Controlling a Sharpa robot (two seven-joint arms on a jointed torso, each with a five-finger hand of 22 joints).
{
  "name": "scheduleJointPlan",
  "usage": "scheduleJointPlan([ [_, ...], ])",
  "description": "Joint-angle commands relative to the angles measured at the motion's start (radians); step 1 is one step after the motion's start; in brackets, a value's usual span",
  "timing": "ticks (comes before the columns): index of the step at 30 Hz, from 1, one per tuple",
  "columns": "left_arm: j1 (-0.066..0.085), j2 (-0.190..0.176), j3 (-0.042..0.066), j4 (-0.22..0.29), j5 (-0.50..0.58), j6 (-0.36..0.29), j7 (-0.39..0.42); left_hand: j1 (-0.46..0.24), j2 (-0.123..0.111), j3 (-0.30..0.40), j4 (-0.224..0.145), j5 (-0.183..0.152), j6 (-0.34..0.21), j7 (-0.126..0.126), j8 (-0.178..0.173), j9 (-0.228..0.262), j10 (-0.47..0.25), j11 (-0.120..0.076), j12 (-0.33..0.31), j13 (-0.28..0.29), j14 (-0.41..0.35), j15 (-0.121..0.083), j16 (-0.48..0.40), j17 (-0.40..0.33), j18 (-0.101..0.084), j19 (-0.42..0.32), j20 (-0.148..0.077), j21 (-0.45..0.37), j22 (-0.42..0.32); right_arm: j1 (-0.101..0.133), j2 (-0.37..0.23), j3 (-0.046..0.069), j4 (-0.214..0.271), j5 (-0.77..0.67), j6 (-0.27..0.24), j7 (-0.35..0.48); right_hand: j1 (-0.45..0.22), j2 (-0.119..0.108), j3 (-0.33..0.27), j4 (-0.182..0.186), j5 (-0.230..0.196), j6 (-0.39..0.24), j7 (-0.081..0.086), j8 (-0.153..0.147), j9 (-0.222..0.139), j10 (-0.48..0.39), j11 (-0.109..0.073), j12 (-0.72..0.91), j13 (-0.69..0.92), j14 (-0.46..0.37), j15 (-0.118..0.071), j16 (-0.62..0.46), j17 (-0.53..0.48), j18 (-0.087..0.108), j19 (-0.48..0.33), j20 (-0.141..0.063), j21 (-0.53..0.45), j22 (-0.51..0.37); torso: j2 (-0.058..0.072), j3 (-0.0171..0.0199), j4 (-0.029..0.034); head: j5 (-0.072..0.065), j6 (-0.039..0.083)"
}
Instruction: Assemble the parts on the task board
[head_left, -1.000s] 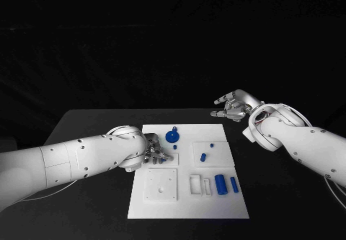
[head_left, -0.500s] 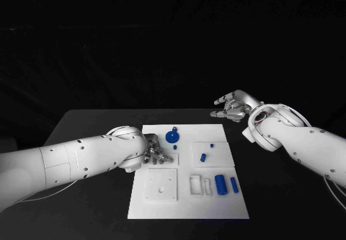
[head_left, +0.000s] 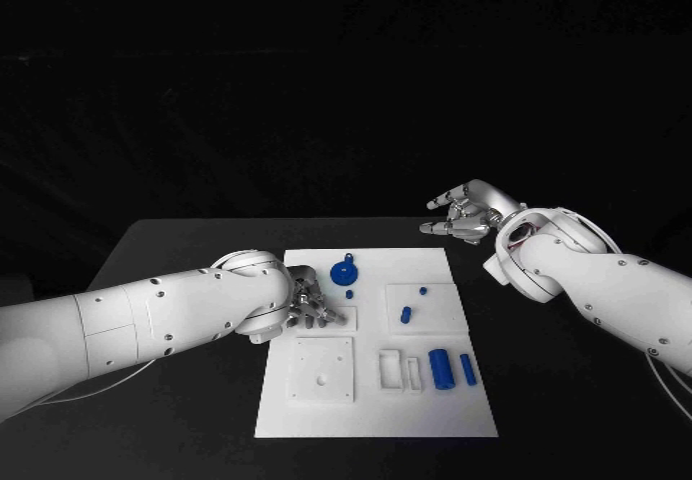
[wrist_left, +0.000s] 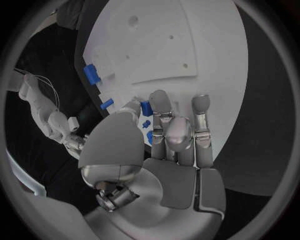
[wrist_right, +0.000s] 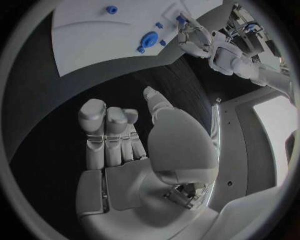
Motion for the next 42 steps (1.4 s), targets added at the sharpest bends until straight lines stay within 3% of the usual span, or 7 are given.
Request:
scheduleJointPlan([
  [1, 0.002, 0.000, 0.002, 0.003, 0.009, 0.030, 0.001, -0.003, -0.005, -0.002, 0.004, -0.010, 0.006, 0.000, 0.005, 0.001, 0.048, -0.002, -0.002, -0.002, -0.007, -0.001, -0.006, 0.001, -0.001, 0.005, -0.002, -0.005, 0.018, -0.001, 0.000, 0.001, 0.001, 0.000, 0.011, 0.006, -0.003, 0.002, -0.002, 0.001, 0.001, -0.004, 0.003, -0.006, -0.001, -0.003, 0.000, 0.000, -0.002, 0.000, 0.000, -0.006, -0.001, 0.011, 0.005, 0.004, -0.004, 0.104, 0.000, 0.0001, 0.0002, 0.000, 0.000],
  [30, 0.005, -0.014, 0.008, 0.009, 0.018, 0.033, 0.007, -0.009, -0.026, -0.018, 0.020, -0.023, 0.006, 0.000, 0.002, 0.001, 0.048, -0.002, -0.003, -0.006, -0.008, -0.003, -0.008, 0.003, -0.003, 0.004, -0.005, -0.006, 0.018, -0.001, -0.002, 0.001, -0.001, 0.000, 0.009, 0.007, -0.003, 0.001, -0.001, -0.001, 0.000, -0.006, 0.003, -0.006, -0.001, -0.003, 0.000, 0.000, -0.002, 0.000, 0.000, -0.007, -0.001, 0.011, 0.005, 0.004, -0.006, 0.104, 0.000, 0.0000, 0.0002, 0.001, 0.000],
  [34, 0.005, -0.024, 0.029, 0.018, 0.050, 0.035, 0.009, -0.014, -0.034, -0.025, 0.026, -0.024, 0.002, 0.002, -0.005, -0.004, 0.048, -0.002, -0.005, -0.010, -0.010, -0.005, -0.011, 0.001, -0.005, 0.004, -0.008, -0.007, 0.018, -0.002, -0.003, 0.001, -0.002, 0.000, 0.008, 0.008, -0.006, 0.000, -0.003, 0.000, 0.001, -0.007, 0.003, -0.006, -0.002, -0.003, 0.000, -0.001, -0.003, 0.000, 0.000, -0.007, -0.002, 0.011, 0.005, 0.004, -0.006, 0.104, 0.000, -0.0001, -0.0006, 0.000, 0.003],
  [37, 0.008, -0.040, 0.054, 0.031, 0.098, 0.036, 0.006, -0.022, -0.036, -0.025, 0.029, -0.024, 0.001, 0.004, -0.016, -0.019, 0.048, -0.002, -0.004, -0.014, -0.010, -0.005, -0.012, 0.003, -0.008, 0.004, -0.010, -0.008, 0.018, -0.002, -0.004, 0.001, -0.004, 0.000, 0.007, 0.007, -0.008, -0.001, -0.005, 0.002, 0.002, -0.007, 0.003, -0.006, -0.002, -0.003, 0.000, 0.000, -0.003, 0.000, 0.000, -0.008, -0.002, 0.011, 0.005, 0.004, -0.006, 0.104, -0.001, 0.0007, 0.0017, -0.001, 0.004],
  [42, 0.035, -0.065, 0.074, 0.040, 0.152, 0.031, -0.005, -0.031, -0.031, -0.018, 0.032, -0.023, -0.010, 0.014, -0.050, -0.073, 0.048, 0.004, -0.003, -0.018, -0.013, -0.006, -0.015, 0.002, -0.007, 0.005, -0.010, -0.008, 0.018, -0.002, -0.006, 0.001, -0.005, 0.001, 0.006, 0.007, -0.008, -0.001, -0.007, 0.004, 0.003, -0.007, 0.003, -0.006, -0.001, -0.003, 0.000, 0.000, -0.003, 0.000, 0.000, -0.008, -0.002, 0.011, 0.005, 0.004, -0.007, 0.104, -0.001, 0.0007, 0.0016, 0.001, 0.007],
])
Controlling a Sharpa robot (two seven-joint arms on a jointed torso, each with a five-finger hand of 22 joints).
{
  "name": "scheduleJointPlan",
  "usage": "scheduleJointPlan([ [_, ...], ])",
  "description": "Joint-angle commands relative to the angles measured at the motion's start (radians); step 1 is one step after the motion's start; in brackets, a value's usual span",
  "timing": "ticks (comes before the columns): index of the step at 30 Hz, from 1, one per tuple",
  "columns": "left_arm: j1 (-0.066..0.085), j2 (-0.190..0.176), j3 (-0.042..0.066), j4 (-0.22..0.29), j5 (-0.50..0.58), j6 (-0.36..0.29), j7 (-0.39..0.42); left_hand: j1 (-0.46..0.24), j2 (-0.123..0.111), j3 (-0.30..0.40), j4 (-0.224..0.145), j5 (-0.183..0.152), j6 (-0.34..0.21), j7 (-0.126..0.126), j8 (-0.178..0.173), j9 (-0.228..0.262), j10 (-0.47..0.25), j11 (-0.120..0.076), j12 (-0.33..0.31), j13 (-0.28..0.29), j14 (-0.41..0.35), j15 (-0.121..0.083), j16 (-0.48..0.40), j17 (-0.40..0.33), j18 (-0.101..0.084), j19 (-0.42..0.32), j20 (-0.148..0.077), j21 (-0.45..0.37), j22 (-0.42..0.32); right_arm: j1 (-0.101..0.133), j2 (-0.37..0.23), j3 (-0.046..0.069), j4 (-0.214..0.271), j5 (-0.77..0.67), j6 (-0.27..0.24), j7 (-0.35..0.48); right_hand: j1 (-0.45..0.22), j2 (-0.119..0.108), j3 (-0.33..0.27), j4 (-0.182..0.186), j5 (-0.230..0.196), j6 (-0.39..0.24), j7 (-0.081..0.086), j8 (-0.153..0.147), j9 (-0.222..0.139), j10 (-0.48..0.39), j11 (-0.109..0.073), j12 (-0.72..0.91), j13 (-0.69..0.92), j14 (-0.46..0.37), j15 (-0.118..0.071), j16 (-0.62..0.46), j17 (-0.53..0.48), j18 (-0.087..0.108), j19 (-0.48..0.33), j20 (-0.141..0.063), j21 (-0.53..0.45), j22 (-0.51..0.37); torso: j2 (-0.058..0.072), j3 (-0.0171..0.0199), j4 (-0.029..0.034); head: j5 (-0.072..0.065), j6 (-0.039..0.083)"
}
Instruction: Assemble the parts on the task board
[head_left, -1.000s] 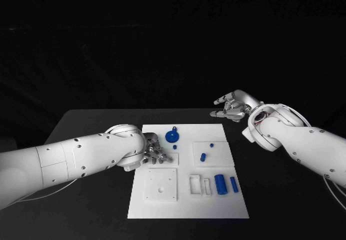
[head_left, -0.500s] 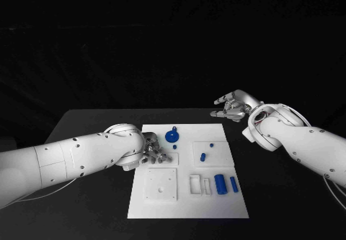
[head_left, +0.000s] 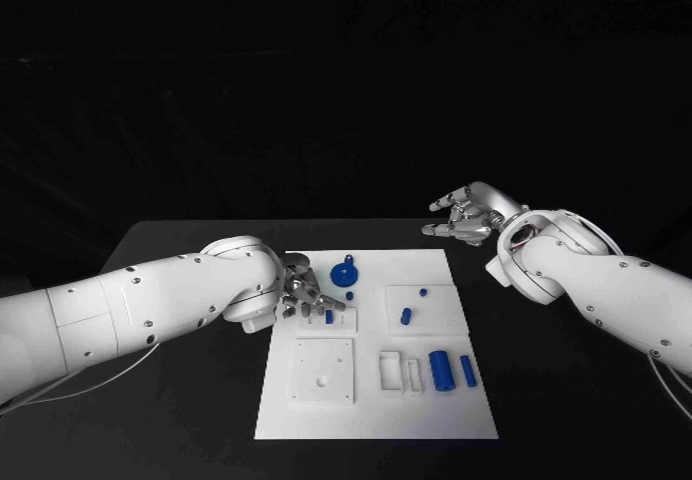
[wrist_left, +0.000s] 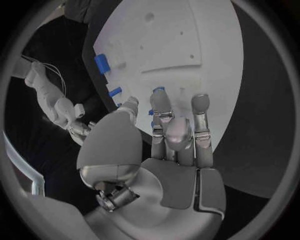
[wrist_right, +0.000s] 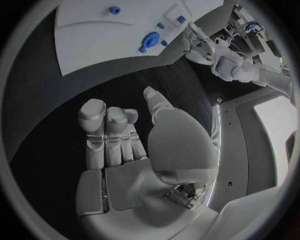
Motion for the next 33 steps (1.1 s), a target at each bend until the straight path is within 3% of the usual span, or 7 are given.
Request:
scheduleJointPlan([
  [1, 0.021, -0.011, 0.007, 0.003, 0.085, 0.007, -0.008, -0.005, 0.003, 0.002, 0.004, -0.004, -0.013, 0.009, -0.013, -0.018, 0.048, 0.005, -0.004, -0.002, -0.009, 0.000, -0.009, -0.007, -0.007, 0.000, -0.006, -0.005, 0.017, -0.001, -0.001, 0.001, 0.000, 0.000, 0.006, 0.007, -0.008, -0.001, -0.006, 0.004, 0.003, -0.007, 0.003, -0.006, -0.002, -0.003, 0.000, 0.000, -0.001, 0.000, 0.000, -0.005, -0.001, 0.011, 0.005, 0.004, -0.007, 0.104, 0.000, 0.0009, 0.0007, 0.002, 0.004],
  [8, 0.066, -0.020, 0.013, -0.038, 0.103, 0.039, -0.022, 0.018, 0.034, 0.016, -0.013, 0.000, -0.056, 0.026, -0.046, -0.050, 0.042, 0.012, -0.043, -0.001, -0.031, 0.004, -0.044, -0.062, -0.004, -0.010, -0.003, -0.016, 0.016, -0.001, -0.001, 0.001, -0.001, 0.001, 0.005, 0.006, -0.008, -0.001, -0.006, 0.004, 0.003, -0.007, 0.003, -0.006, -0.002, -0.003, 0.000, 0.000, -0.001, 0.000, 0.000, -0.005, -0.001, 0.011, 0.005, 0.004, -0.007, 0.104, 0.000, 0.0007, -0.0017, 0.008, 0.013],
  [9, 0.072, -0.017, 0.013, -0.055, 0.105, 0.047, -0.022, 0.021, 0.052, 0.017, -0.047, 0.006, -0.151, 0.051, -0.041, -0.147, 0.045, 0.025, -0.055, 0.006, -0.033, 0.017, -0.045, -0.064, 0.003, -0.011, 0.008, -0.022, 0.015, -0.001, -0.001, 0.001, -0.001, 0.001, 0.005, 0.007, -0.009, -0.001, -0.007, 0.006, 0.004, -0.009, 0.003, -0.006, -0.002, -0.003, 0.000, -0.001, -0.002, 0.000, 0.001, -0.004, -0.001, 0.011, 0.005, 0.004, -0.006, 0.104, 0.000, 0.0004, -0.0017, 0.008, 0.014],
  [10, 0.077, -0.014, 0.014, -0.070, 0.106, 0.052, -0.020, 0.016, 0.069, 0.018, -0.066, 0.038, -0.147, 0.056, -0.043, -0.190, 0.045, 0.027, -0.061, 0.011, -0.035, 0.015, -0.047, -0.071, 0.007, -0.011, 0.010, -0.025, 0.016, -0.001, -0.001, 0.001, -0.001, 0.002, 0.005, 0.007, -0.009, -0.001, -0.007, 0.006, 0.004, -0.009, 0.003, -0.006, -0.002, -0.003, 0.000, -0.001, -0.002, 0.000, 0.001, -0.004, -0.001, 0.011, 0.005, 0.004, -0.006, 0.104, 0.000, 0.0000, -0.0018, 0.009, 0.016],
  [14, 0.089, 0.004, 0.014, -0.131, 0.099, 0.056, -0.009, 0.016, 0.087, 0.015, -0.109, 0.108, -0.146, 0.055, -0.038, -0.245, 0.044, 0.027, -0.068, 0.022, -0.037, 0.016, -0.048, -0.078, 0.009, -0.009, 0.011, -0.029, 0.017, -0.001, -0.001, 0.001, -0.002, 0.003, 0.004, 0.007, -0.009, -0.001, -0.008, 0.007, 0.005, -0.009, 0.003, -0.006, -0.002, -0.003, 0.000, -0.001, -0.002, 0.000, 0.000, -0.005, -0.001, 0.011, 0.005, 0.004, -0.006, 0.104, 0.001, -0.0007, -0.0024, 0.012, 0.021],
  [27, 0.100, 0.124, 0.014, -0.382, 0.063, 0.137, 0.007, -0.001, 0.093, 0.015, -0.110, 0.100, -0.224, 0.086, -0.039, -0.415, 0.042, 0.042, -0.096, 0.042, -0.055, 0.028, -0.057, -0.113, 0.016, -0.014, 0.022, -0.042, 0.017, -0.001, 0.007, 0.001, -0.005, 0.006, 0.000, 0.008, -0.012, -0.001, -0.009, 0.013, 0.009, -0.009, 0.003, -0.006, -0.002, -0.003, 0.001, -0.001, -0.002, 0.001, 0.000, -0.004, -0.001, 0.012, 0.005, 0.004, -0.008, 0.104, 0.004, -0.0002, -0.0059, 0.019, 0.033],
  [33, 0.095, 0.181, 0.013, -0.488, 0.090, 0.232, -0.010, -0.027, 0.140, -0.010, -0.170, 0.101, -0.306, 0.113, -0.009, -0.620, 0.028, 0.055, -0.140, 0.060, -0.101, 0.044, -0.071, -0.212, 0.024, -0.027, 0.038, -0.066, 0.017, -0.001, 0.011, 0.001, -0.005, 0.006, -0.002, 0.008, -0.013, 0.000, -0.009, 0.016, 0.014, -0.011, 0.003, -0.006, -0.002, -0.002, 0.000, 0.000, -0.002, 0.001, 0.000, -0.004, -0.001, 0.012, 0.006, 0.004, -0.008, 0.104, 0.008, -0.0007, -0.0123, 0.020, 0.035],
])
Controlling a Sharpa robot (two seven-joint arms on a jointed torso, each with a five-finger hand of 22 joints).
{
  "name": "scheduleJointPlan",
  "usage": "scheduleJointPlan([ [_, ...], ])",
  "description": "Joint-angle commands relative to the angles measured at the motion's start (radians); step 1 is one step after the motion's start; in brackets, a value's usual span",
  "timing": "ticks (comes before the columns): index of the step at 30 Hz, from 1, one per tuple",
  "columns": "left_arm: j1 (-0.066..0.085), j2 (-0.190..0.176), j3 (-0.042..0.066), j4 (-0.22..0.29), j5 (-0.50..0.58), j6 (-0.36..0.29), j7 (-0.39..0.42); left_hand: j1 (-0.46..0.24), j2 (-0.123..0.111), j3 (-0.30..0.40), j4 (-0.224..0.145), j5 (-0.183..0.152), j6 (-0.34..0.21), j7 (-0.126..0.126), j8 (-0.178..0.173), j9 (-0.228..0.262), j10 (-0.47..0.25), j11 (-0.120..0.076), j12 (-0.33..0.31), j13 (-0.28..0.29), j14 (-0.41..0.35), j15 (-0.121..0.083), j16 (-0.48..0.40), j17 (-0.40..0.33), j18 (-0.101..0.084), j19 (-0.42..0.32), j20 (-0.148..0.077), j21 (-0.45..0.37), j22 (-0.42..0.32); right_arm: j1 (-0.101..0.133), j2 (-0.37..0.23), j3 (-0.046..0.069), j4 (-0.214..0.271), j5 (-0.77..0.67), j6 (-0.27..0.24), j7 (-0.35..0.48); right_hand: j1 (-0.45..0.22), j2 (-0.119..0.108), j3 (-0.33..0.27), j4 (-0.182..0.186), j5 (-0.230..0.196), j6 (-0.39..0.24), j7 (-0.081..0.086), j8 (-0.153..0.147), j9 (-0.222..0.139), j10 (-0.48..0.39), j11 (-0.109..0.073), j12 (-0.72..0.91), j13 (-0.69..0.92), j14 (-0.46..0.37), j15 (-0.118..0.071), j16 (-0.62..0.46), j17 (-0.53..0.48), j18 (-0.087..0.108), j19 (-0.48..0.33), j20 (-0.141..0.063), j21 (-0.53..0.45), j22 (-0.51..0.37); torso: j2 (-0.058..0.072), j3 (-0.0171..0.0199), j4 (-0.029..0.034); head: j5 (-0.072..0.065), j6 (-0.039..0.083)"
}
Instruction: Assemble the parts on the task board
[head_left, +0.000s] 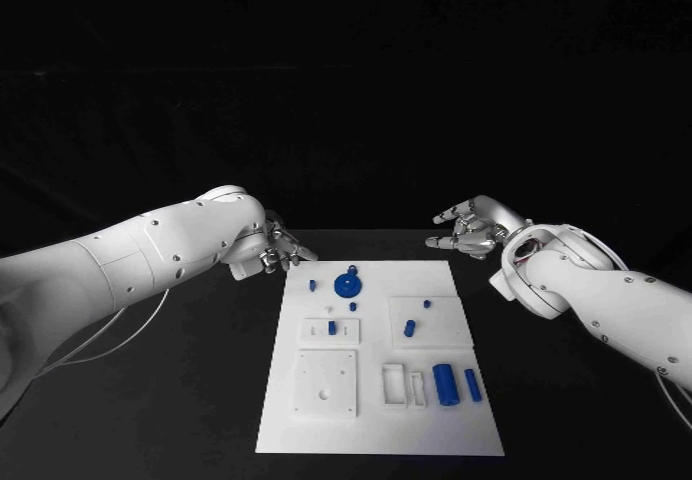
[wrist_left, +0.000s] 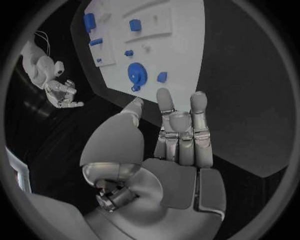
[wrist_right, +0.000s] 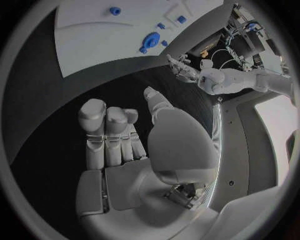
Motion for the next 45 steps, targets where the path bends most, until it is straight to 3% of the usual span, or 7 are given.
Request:
scheduleJointPlan([
  [1, -0.003, 0.025, 0.000, -0.047, 0.021, 0.126, -0.005, -0.003, 0.016, -0.008, -0.021, 0.002, -0.012, 0.001, 0.017, -0.047, 0.027, 0.007, -0.007, 0.009, -0.009, 0.002, 0.008, -0.023, 0.008, 0.000, 0.004, -0.006, 0.018, 0.000, 0.002, 0.001, 0.002, 0.000, 0.000, 0.007, -0.013, 0.000, 0.000, 0.007, 0.008, -0.008, 0.000, -0.006, -0.002, -0.002, 0.000, 0.000, 0.000, 0.001, 0.000, -0.004, -0.001, 0.012, 0.006, 0.004, -0.004, 0.104, 0.005, -0.0003, -0.0052, 0.002, 0.001],
  [12, -0.022, 0.073, -0.004, -0.140, 0.027, 0.173, 0.020, -0.009, 0.041, -0.025, -0.052, 0.048, 0.005, -0.006, 0.052, -0.065, 0.021, 0.004, -0.010, 0.015, -0.018, 0.001, 0.019, -0.046, 0.007, -0.001, 0.004, -0.007, 0.019, 0.000, 0.007, 0.001, 0.005, 0.000, 0.001, 0.007, -0.013, -0.001, 0.001, 0.010, 0.010, -0.007, 0.000, -0.006, -0.002, -0.002, 0.000, 0.000, -0.001, 0.001, 0.000, -0.005, -0.002, 0.012, 0.006, 0.004, -0.005, 0.104, 0.006, 0.0002, -0.0085, 0.004, 0.002],
  [18, -0.033, 0.088, -0.006, -0.160, 0.031, 0.155, 0.048, -0.019, 0.032, -0.022, -0.037, 0.062, 0.006, -0.024, 0.116, 0.070, 0.022, -0.007, -0.014, 0.017, -0.016, -0.005, 0.025, -0.048, 0.002, -0.001, -0.002, -0.001, 0.019, 0.000, 0.009, 0.001, 0.006, 0.000, 0.006, 0.007, -0.017, -0.001, -0.001, 0.014, 0.011, -0.008, 0.000, -0.006, -0.002, -0.002, 0.000, 0.000, -0.001, 0.001, 0.000, -0.004, -0.002, 0.012, 0.006, 0.004, -0.004, 0.104, 0.006, -0.0004, -0.0059, -0.001, -0.002],
  [19, -0.035, 0.090, -0.006, -0.162, 0.032, 0.153, 0.051, -0.020, 0.022, -0.010, -0.019, 0.060, -0.013, -0.025, 0.131, 0.147, 0.021, -0.007, -0.014, 0.019, -0.018, -0.006, 0.026, -0.049, 0.001, -0.001, -0.003, -0.001, 0.019, 0.000, 0.009, 0.001, 0.006, 0.000, 0.006, 0.008, -0.017, -0.001, -0.001, 0.014, 0.011, -0.008, 0.000, -0.006, -0.002, -0.002, 0.000, 0.000, -0.001, 0.001, 0.000, -0.004, -0.002, 0.012, 0.006, 0.004, -0.004, 0.104, 0.006, -0.0010, -0.0064, -0.001, -0.002],
  [24, -0.039, 0.097, -0.007, -0.165, 0.035, 0.146, 0.063, -0.023, 0.008, -0.005, 0.000, 0.058, -0.016, -0.029, 0.137, 0.207, 0.018, -0.009, -0.013, 0.021, -0.016, -0.006, 0.029, -0.048, 0.002, 0.000, -0.003, 0.000, 0.019, 0.000, 0.009, 0.001, 0.007, 0.000, 0.010, 0.010, -0.020, -0.003, -0.004, 0.018, 0.015, -0.010, 0.000, -0.006, -0.002, -0.002, 0.001, -0.001, -0.001, 0.001, 0.001, -0.006, -0.003, 0.012, 0.006, 0.004, -0.006, 0.104, 0.005, -0.0003, -0.0054, -0.002, -0.005],
  [25, -0.040, 0.098, -0.007, -0.165, 0.036, 0.145, 0.065, -0.020, 0.002, 0.004, 0.013, 0.058, -0.040, -0.029, 0.157, 0.287, 0.017, -0.011, -0.011, 0.023, -0.016, -0.006, 0.030, -0.048, 0.000, -0.002, -0.003, -0.002, 0.017, 0.000, 0.009, 0.001, 0.007, 0.000, 0.010, 0.010, -0.020, -0.003, -0.004, 0.018, 0.015, -0.010, 0.000, -0.006, -0.002, -0.002, 0.001, -0.001, -0.001, 0.001, 0.001, -0.006, -0.003, 0.012, 0.006, 0.004, -0.006, 0.104, 0.005, 0.0000, -0.0052, -0.002, -0.006],
  [45, -0.044, 0.109, -0.013, -0.175, 0.033, 0.168, 0.077, -0.024, 0.029, -0.018, -0.025, 0.066, -0.027, -0.035, 0.141, 0.376, 0.010, -0.010, -0.009, 0.025, -0.019, -0.007, 0.034, -0.047, 0.000, -0.004, -0.004, 0.004, 0.019, 0.000, 0.011, 0.001, 0.008, 0.000, 0.012, 0.010, -0.019, -0.003, -0.005, 0.019, 0.016, -0.011, 0.000, -0.007, -0.002, -0.003, 0.001, -0.001, -0.002, 0.001, 0.000, -0.006, -0.003, 0.012, 0.006, 0.004, -0.006, 0.104, 0.005, -0.0002, -0.0056, -0.007, -0.007],
])
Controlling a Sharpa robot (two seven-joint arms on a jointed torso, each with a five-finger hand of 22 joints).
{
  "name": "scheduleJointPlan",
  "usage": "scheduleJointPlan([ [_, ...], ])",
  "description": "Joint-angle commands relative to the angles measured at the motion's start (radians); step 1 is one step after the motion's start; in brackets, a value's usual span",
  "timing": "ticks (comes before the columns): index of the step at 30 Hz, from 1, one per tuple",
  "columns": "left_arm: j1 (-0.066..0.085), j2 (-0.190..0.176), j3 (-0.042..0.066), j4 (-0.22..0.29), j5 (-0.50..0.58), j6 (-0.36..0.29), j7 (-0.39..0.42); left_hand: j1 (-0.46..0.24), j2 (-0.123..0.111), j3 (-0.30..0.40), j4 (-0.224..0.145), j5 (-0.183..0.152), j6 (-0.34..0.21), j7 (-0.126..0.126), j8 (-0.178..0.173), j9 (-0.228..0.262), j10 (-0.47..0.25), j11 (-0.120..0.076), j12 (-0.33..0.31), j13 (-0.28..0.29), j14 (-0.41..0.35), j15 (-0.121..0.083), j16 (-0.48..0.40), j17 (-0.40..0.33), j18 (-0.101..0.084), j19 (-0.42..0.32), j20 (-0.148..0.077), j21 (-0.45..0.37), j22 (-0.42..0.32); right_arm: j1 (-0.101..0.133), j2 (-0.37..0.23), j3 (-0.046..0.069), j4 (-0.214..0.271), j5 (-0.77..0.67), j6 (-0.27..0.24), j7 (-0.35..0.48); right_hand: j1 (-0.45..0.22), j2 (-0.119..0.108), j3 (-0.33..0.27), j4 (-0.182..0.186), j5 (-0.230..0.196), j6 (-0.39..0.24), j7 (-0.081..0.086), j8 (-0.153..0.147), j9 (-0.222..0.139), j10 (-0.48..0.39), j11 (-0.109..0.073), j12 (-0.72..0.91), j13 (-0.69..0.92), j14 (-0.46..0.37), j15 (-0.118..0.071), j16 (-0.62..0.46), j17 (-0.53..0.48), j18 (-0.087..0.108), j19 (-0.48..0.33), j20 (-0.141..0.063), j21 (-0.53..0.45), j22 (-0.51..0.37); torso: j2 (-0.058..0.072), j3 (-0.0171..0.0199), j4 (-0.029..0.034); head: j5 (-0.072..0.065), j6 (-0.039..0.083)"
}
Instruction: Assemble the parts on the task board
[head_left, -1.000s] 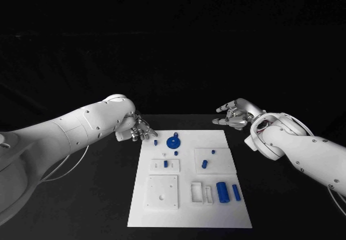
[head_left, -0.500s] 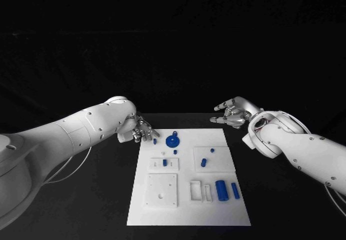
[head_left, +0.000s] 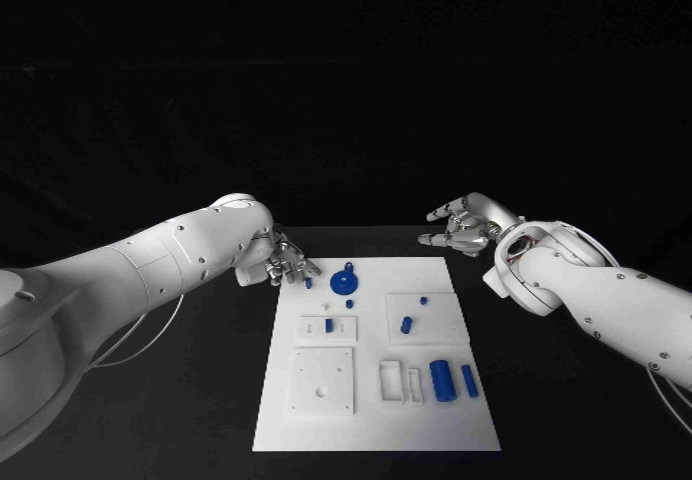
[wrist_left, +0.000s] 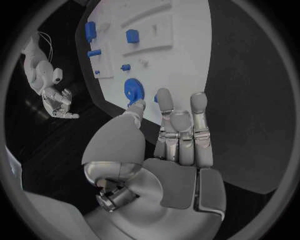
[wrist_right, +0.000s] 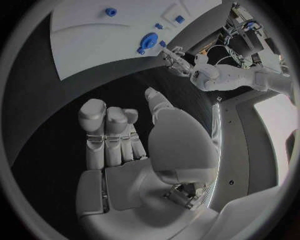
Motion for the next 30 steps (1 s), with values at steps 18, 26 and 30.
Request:
scheduleJointPlan([
  [18, -0.005, 0.007, -0.005, -0.008, -0.004, 0.050, 0.020, 0.021, 0.054, -0.025, -0.072, 0.035, 0.014, -0.004, -0.023, 0.002, 0.011, -0.003, -0.002, -0.001, -0.004, -0.007, 0.010, 0.003, -0.002, -0.006, -0.005, 0.006, 0.019, 0.000, 0.001, 0.001, 0.003, -0.002, 0.011, 0.008, -0.003, -0.002, -0.002, 0.011, 0.006, -0.005, -0.001, -0.006, -0.001, -0.002, 0.001, 0.000, -0.001, 0.001, 0.000, -0.004, 0.000, 0.012, 0.006, 0.004, -0.005, 0.104, 0.000, 0.0000, 0.0004, -0.001, -0.004],
  [26, -0.006, 0.006, -0.005, -0.009, -0.002, 0.052, 0.028, 0.043, 0.095, -0.012, -0.124, 0.101, 0.020, -0.009, -0.027, -0.001, 0.009, -0.006, -0.003, 0.000, -0.006, -0.009, 0.010, 0.003, -0.004, -0.008, -0.007, 0.006, 0.019, 0.000, 0.002, 0.001, 0.003, -0.002, 0.011, 0.008, -0.003, -0.001, -0.001, 0.010, 0.005, -0.005, -0.001, -0.006, -0.001, -0.002, 0.001, 0.001, 0.000, 0.001, 0.000, -0.004, 0.000, 0.012, 0.006, 0.004, -0.005, 0.104, 0.000, 0.0001, 0.0014, -0.001, -0.005],
  [30, -0.007, 0.007, -0.005, -0.010, 0.003, 0.048, 0.033, 0.062, 0.114, 0.002, -0.148, 0.106, 0.020, -0.011, -0.028, 0.000, 0.007, -0.006, -0.004, -0.001, -0.009, -0.009, 0.009, -0.001, -0.005, -0.010, -0.008, 0.006, 0.019, 0.000, 0.003, 0.001, 0.002, -0.002, 0.011, 0.008, -0.003, -0.001, -0.001, 0.010, 0.005, -0.005, -0.001, -0.006, -0.001, -0.002, 0.001, 0.001, 0.000, 0.001, 0.000, -0.004, 0.000, 0.012, 0.006, 0.004, -0.005, 0.104, 0.000, 0.0000, 0.0017, 0.000, -0.005],
])
